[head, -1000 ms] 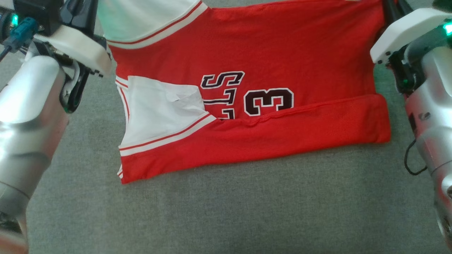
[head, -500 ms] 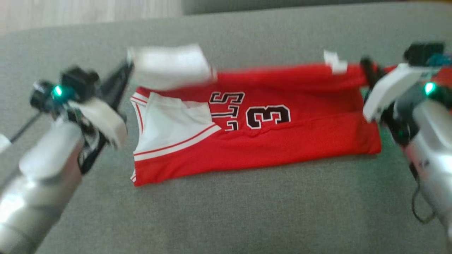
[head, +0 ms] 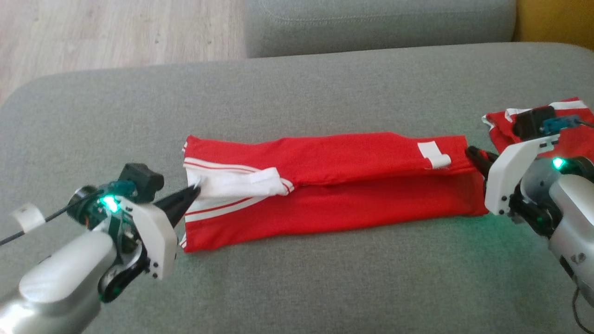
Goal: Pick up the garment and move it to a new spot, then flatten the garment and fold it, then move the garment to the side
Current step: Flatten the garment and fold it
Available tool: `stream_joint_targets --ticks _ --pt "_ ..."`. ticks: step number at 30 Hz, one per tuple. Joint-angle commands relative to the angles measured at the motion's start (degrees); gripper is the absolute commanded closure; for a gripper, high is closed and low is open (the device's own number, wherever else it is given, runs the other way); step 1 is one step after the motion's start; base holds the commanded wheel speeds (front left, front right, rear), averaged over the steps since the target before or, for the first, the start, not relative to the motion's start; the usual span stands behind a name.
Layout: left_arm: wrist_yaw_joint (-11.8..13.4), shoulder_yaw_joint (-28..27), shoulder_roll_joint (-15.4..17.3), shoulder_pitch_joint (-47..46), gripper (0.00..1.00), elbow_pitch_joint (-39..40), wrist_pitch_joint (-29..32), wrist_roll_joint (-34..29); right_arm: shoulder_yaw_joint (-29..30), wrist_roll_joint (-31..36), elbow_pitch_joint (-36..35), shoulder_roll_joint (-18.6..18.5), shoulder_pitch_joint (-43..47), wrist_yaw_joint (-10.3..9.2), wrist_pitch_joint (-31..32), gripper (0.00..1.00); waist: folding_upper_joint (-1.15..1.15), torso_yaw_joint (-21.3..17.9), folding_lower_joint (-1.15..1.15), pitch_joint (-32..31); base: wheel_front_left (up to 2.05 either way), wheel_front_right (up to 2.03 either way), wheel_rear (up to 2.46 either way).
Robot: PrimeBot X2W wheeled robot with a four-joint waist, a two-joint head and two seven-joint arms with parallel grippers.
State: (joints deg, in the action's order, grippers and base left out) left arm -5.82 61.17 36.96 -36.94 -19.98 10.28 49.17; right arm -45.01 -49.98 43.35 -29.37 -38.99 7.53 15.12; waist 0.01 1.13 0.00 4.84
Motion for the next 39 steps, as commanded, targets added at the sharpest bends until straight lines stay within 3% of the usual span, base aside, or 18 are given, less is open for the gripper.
stream_joint_targets --ticks 1,7,15,16,18,27,32,36,39 --pt "0.63 -2.27 3.14 -2.05 1.00 1.54 1.05 0.53 -0.49 -0.65 -1.32 -1.66 0.45 -0.04 0.29 1.00 -0.01 -0.03 0.00 -0.45 0.00 0.00 0.00" --pt "1.15 -0.71 5.76 -0.59 1.00 7.27 8.06 2.93 -4.39 -1.62 -1.23 -3.55 0.93 -0.04 3.35 1.00 -0.01 -0.05 0.00 -1.63 0.00 0.00 0.00" --pt "2.95 0.38 6.72 0.26 1.00 10.45 11.40 3.37 -7.54 -4.11 -1.00 -4.26 1.11 -0.04 6.48 1.00 -0.01 -0.22 0.00 -1.44 0.00 0.00 0.00" --pt "3.15 0.49 6.61 0.32 1.00 10.50 11.52 3.30 -7.58 -4.19 -0.55 -4.26 0.97 -0.04 6.53 0.00 -0.01 -0.27 0.00 -1.31 0.00 0.00 0.00" --pt "3.78 0.52 6.32 0.30 0.00 10.33 11.26 2.92 -7.72 -4.80 -0.02 -3.91 0.83 -0.04 7.19 0.00 -0.01 -0.39 0.00 -1.11 0.00 0.00 0.00" --pt "9.65 -2.70 2.71 -1.11 0.00 7.04 0.64 -1.69 1.24 -11.16 0.98 -1.34 -2.16 -0.04 -4.00 0.00 -0.01 -0.81 0.00 -1.85 0.00 0.00 0.00" --pt "14.70 -8.81 -2.01 -0.60 0.00 3.89 -13.11 -1.41 3.50 -9.04 -0.52 0.71 -3.54 -0.04 -15.58 0.00 -0.01 -1.19 0.00 -3.48 0.00 0.00 0.00" --pt "15.50 -13.06 -5.20 1.53 0.00 3.22 -22.56 0.39 6.74 -6.84 0.21 4.40 -3.43 -0.04 -25.14 0.00 -0.01 -1.63 0.00 -4.86 0.00 0.00 0.00" --pt "16.79 -17.22 -7.84 4.19 0.00 3.77 -24.93 0.92 8.81 -3.23 0.81 7.73 -2.15 -0.04 -28.99 0.00 -0.01 -1.72 0.00 -5.30 0.00 0.00 0.00"
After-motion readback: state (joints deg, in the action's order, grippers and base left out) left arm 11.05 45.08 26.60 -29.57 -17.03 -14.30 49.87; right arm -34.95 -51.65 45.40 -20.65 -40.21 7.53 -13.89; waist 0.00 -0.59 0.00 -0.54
